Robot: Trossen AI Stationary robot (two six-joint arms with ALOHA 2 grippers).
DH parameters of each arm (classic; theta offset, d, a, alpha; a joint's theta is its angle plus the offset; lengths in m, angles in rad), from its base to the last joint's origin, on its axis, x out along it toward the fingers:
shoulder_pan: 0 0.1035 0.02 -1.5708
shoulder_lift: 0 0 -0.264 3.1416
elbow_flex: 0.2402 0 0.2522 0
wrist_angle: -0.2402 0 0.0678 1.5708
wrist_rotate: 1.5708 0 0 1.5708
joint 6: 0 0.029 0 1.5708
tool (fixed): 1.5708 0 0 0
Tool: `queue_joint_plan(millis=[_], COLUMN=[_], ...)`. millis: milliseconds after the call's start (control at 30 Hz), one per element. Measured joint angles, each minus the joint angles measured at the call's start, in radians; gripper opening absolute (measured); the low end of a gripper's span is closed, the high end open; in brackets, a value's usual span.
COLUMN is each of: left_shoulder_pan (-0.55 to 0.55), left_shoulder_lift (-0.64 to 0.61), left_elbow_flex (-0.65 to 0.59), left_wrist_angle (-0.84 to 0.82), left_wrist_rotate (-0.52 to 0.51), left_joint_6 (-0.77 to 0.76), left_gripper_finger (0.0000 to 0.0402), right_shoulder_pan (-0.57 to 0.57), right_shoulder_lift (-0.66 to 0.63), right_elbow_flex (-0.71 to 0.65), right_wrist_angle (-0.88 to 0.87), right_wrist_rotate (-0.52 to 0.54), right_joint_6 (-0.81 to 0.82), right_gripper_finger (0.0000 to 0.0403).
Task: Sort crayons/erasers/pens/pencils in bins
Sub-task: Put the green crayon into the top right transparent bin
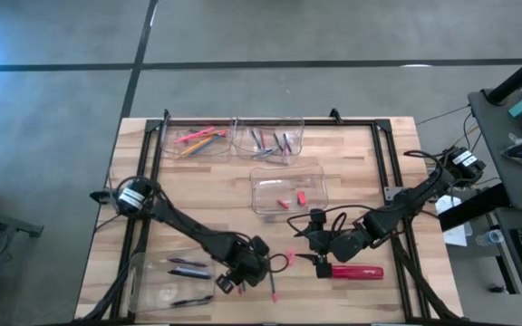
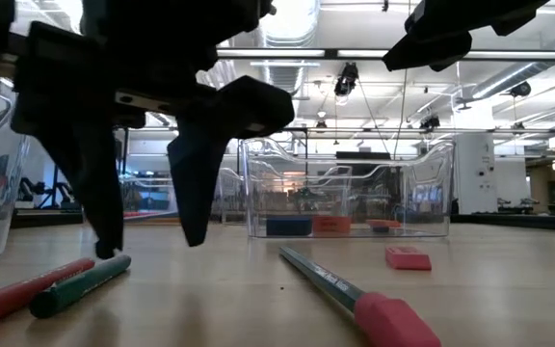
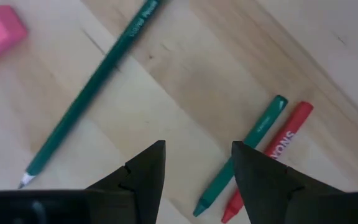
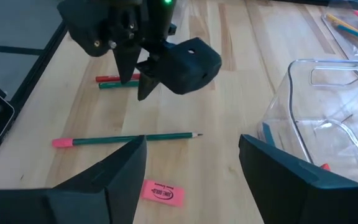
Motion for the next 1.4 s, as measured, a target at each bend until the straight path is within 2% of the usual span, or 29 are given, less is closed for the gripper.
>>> queue_joint_plan(millis=[600, 967, 1267, 1400], left_shoulder_pan=[-0.026, 0.000, 0.022, 0.029], left_shoulder_lift=[0.010, 0.012, 0.010, 0.011], left_elbow_flex=[-0.032, -0.057, -0.076, -0.082], left_wrist_angle=[0.004, 0.035, 0.053, 0.055], left_wrist_rotate=[-0.011, -0.148, -0.128, -0.116], left_joint_6=[-0.006, 0.009, 0.003, 0.002], left_gripper_finger=[0.0168, 0.0168, 0.0168, 0.0152], right_shoulder_pan=[0.000, 0.000, 0.000, 0.000], right_shoulder_lift=[0.000, 0.000, 0.000, 0.000], right_elbow_flex=[0.000, -0.001, -0.001, -0.001], right_wrist_angle=[-0.005, -0.005, -0.005, -0.005], right_wrist_rotate=[0.000, 0.000, 0.000, 0.000], right_joint_6=[0.011, 0.011, 0.012, 0.012], right_gripper_finger=[0.0244, 0.0244, 0.0244, 0.0244])
